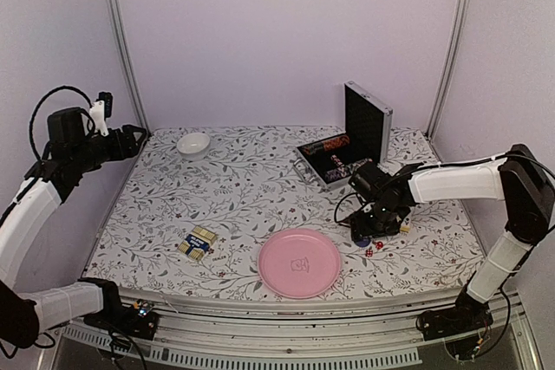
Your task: Pack up texas hold em set
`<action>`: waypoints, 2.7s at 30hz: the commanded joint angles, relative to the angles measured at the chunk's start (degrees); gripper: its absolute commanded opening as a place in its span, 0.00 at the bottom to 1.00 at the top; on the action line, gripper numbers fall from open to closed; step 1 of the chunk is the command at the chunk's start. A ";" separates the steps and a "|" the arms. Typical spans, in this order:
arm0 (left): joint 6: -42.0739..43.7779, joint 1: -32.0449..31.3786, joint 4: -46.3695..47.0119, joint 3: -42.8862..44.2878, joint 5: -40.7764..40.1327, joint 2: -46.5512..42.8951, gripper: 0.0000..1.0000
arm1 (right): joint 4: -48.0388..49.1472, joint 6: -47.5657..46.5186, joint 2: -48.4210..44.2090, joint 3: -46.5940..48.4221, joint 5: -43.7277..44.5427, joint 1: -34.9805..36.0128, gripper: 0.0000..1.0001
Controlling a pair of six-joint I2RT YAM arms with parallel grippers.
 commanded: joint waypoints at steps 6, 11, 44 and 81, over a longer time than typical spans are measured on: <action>0.94 0.65 -0.64 0.89 -2.17 2.62 0.82 | -0.94 -2.92 4.62 4.36 0.90 -0.25 0.63; 1.28 0.65 -1.18 0.79 -3.23 2.73 0.82 | -2.55 -2.63 5.60 4.66 1.05 0.03 0.58; 1.33 0.64 -0.97 0.79 -2.40 2.35 0.83 | -2.93 -0.22 5.22 5.95 0.70 0.89 0.48; 1.65 0.65 -0.65 0.17 -3.68 3.82 0.83 | 2.08 -22.18 42.08 62.71 -5.74 -14.67 0.47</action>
